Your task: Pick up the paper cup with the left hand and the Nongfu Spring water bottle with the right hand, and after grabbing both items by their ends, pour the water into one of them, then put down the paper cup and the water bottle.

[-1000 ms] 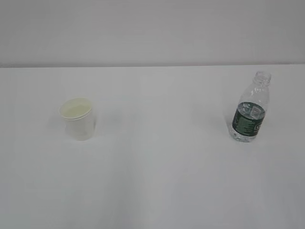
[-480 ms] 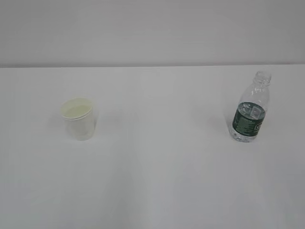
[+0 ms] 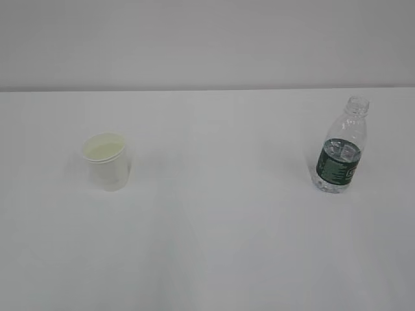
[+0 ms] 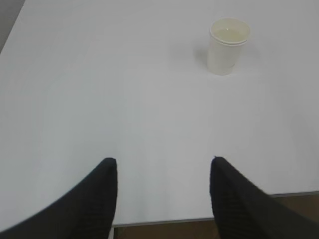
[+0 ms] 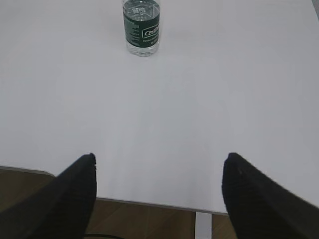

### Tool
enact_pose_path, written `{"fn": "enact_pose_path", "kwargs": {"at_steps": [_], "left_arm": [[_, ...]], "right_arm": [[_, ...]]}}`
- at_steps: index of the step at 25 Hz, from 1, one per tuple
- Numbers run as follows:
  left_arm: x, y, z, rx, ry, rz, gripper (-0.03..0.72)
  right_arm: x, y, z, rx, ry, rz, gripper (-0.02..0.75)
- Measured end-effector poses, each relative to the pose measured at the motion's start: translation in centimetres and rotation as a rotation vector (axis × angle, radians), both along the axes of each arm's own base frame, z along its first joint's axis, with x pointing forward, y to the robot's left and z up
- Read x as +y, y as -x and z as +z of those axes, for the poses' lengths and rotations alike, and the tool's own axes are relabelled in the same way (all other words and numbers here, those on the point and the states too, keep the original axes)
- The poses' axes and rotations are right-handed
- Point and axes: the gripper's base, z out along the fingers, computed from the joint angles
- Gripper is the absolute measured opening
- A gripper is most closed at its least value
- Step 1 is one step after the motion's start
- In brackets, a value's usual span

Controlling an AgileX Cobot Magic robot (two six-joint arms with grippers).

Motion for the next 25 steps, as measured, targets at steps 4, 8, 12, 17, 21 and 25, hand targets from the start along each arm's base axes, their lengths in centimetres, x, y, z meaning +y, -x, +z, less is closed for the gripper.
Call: {"fn": "enact_pose_path", "kwargs": {"at_steps": [4, 8, 12, 17, 21, 25], "left_arm": [[0.0, 0.0, 0.0, 0.0, 0.0, 0.0, 0.413], [0.0, 0.0, 0.0, 0.0, 0.0, 0.0, 0.41], [-0.06, -0.05, 0.1, -0.012, 0.007, -0.004, 0.4], [-0.11, -0.05, 0.13, -0.016, 0.008, 0.03, 0.382], [-0.21, 0.0, 0.14, -0.018, 0.009, 0.121, 0.379], [-0.25, 0.01, 0.14, -0.018, 0.009, 0.159, 0.378]], "right_arm": [[0.0, 0.0, 0.0, 0.0, 0.0, 0.0, 0.587], [0.0, 0.0, 0.0, 0.0, 0.0, 0.0, 0.587], [-0.02, 0.0, 0.0, 0.0, 0.002, -0.003, 0.587], [-0.06, 0.02, 0.0, -0.001, 0.002, -0.08, 0.587], [-0.07, 0.02, 0.0, -0.001, 0.002, -0.097, 0.588], [-0.07, 0.02, 0.0, -0.001, 0.002, -0.1, 0.588]]}}
